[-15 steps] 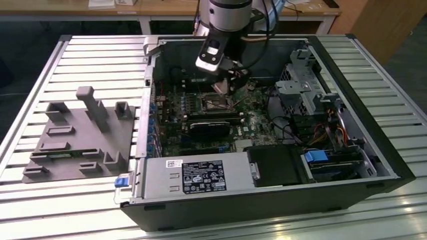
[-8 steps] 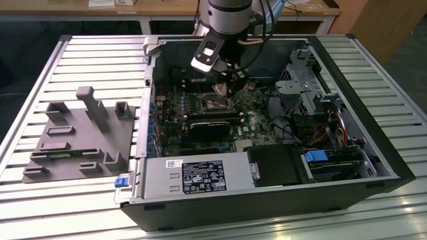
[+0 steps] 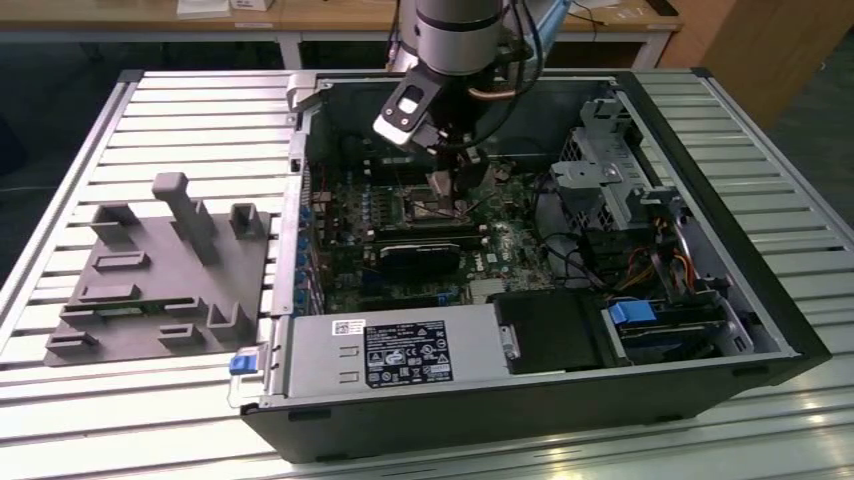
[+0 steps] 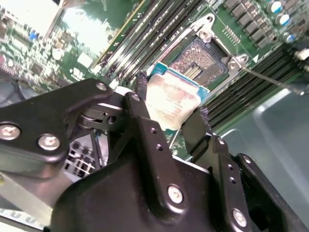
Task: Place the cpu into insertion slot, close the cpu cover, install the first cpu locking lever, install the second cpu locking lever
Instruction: 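Place the cpu into insertion slot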
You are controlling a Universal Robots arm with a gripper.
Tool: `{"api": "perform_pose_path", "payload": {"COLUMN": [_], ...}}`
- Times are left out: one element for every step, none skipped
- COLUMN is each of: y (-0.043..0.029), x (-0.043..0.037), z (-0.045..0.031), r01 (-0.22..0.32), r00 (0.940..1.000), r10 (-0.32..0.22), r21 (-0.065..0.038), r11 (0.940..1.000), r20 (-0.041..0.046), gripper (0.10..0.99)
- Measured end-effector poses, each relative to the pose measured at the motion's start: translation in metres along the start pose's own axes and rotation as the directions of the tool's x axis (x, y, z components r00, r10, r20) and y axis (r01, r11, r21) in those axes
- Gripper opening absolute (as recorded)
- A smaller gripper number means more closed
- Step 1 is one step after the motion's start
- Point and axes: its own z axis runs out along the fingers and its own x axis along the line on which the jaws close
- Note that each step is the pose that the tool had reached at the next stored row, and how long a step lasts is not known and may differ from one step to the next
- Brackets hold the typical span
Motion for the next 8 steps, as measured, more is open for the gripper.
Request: {"api": "perform_pose_path", "payload": {"y": [-0.0001, -0.0002, -0.0002, -0.0003, -0.0004, -0.0009, -0.0013, -0.0016], "x": [0.0, 0.0, -0.0001, -0.0001, 0.0, 0.0001, 0.0003, 0.0005], "z": [0.0009, 0.0018, 0.0026, 0.0034, 0.0041, 0.0047, 0.0052, 0.0057], "r01": [-0.018, -0.037, -0.055, -0.073, -0.09, -0.1, -0.107, -0.111], "r00": [0.9998, 0.9993, 0.9985, 0.9973, 0.9959, 0.9949, 0.9943, 0.9937], "r10": [0.018, 0.037, 0.055, 0.073, 0.09, 0.1, 0.107, 0.111], "r21": [0.0, -0.001, -0.001, -0.001, -0.002, -0.002, -0.002, -0.002], "r11": [0.9998, 0.9993, 0.9985, 0.9974, 0.9959, 0.995, 0.9943, 0.9938], "r20": [0.0015, 0.003, 0.0045, 0.0059, 0.0073, 0.0081, 0.0092, 0.0113], "gripper": [0.537, 0.537, 0.537, 0.537, 0.537, 0.537, 0.537, 0.537]}}
